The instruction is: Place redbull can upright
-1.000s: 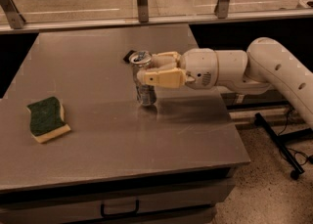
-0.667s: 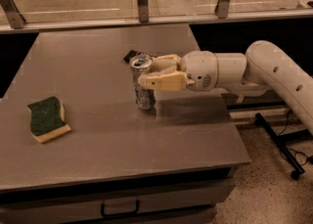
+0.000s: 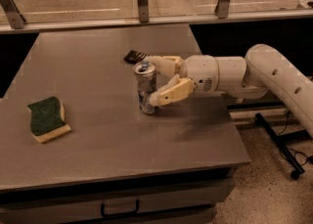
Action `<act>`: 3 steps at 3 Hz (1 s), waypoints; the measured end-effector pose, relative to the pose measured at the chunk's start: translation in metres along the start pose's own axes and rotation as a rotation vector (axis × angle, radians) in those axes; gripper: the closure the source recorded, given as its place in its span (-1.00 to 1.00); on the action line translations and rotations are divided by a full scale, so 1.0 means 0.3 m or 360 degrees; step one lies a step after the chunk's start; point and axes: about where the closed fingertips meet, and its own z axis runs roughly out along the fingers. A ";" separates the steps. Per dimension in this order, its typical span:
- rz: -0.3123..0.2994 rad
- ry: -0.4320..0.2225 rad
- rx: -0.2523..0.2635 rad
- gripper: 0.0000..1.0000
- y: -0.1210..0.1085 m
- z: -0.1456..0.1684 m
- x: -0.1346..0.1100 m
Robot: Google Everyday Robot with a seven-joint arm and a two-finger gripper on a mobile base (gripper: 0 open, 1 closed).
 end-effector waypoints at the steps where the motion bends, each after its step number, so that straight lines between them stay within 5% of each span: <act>1: 0.0010 0.0007 0.0001 -1.00 0.001 -0.003 0.005; 2: -0.0021 0.0105 0.0087 -1.00 -0.012 -0.073 -0.013; 3: -0.0099 0.0260 0.0258 -1.00 -0.021 -0.216 -0.075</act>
Offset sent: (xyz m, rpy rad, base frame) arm 0.0148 -0.0629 0.0102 -0.1740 -0.0464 -0.1375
